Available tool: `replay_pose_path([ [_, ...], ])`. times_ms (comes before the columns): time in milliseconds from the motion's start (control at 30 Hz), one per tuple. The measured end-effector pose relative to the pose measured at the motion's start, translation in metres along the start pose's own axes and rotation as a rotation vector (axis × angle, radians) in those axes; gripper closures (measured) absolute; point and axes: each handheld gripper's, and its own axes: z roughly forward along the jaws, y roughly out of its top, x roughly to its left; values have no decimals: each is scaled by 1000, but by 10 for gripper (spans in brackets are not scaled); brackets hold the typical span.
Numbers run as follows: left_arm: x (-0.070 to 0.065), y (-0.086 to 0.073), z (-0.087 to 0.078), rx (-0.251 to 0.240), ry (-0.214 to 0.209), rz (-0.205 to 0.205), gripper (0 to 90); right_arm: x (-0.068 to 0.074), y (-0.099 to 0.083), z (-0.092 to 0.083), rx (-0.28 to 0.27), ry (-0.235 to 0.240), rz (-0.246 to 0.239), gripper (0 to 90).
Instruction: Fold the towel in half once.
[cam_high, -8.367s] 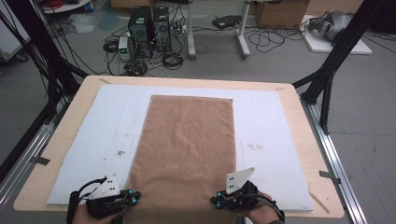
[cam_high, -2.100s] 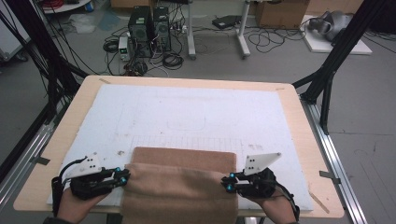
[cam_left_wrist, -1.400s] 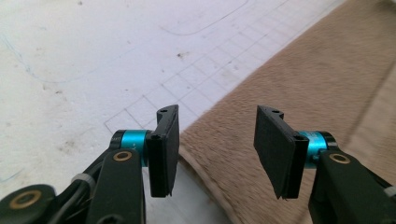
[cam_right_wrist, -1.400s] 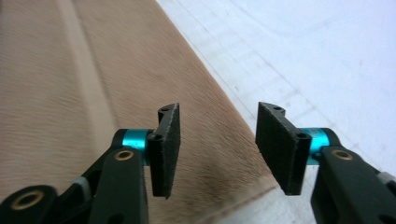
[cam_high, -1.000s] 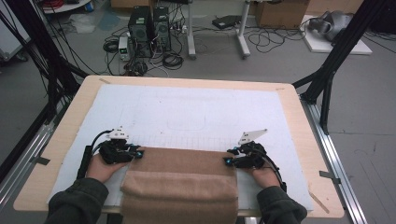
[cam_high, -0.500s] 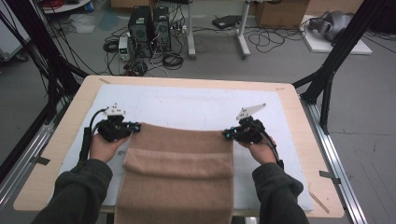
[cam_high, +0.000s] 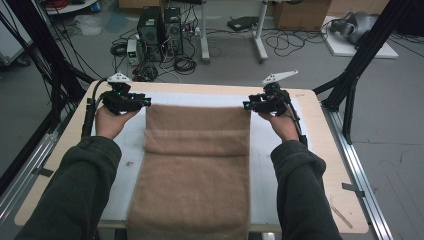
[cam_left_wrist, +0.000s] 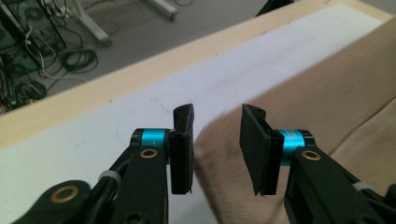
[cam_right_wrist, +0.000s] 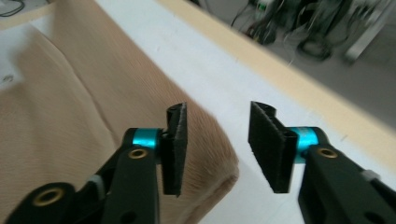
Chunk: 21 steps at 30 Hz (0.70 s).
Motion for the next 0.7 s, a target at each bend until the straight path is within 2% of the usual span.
replay_pose_path([
  [67,2,-12,0,9,1,-4,600,3,-11,6,22,1,5,546],
  [200,2,-35,3,50,-28,-10,579,12,-33,16,59,32,10,539],
  [267,-1,-45,6,62,-54,-11,557,15,-39,25,129,69,26,504],
  [333,-5,-55,8,72,-84,-1,548,23,-45,30,120,79,-8,529],
  [367,-7,-61,10,76,-86,5,545,26,-48,32,122,80,-12,526],
  [433,-10,-67,14,119,-101,8,521,30,-55,36,120,83,-8,526],
  [500,-14,-74,16,98,-92,21,518,32,-63,39,122,82,-2,526],
  [700,-18,-93,25,127,-112,13,522,38,-84,45,121,67,9,527],
])
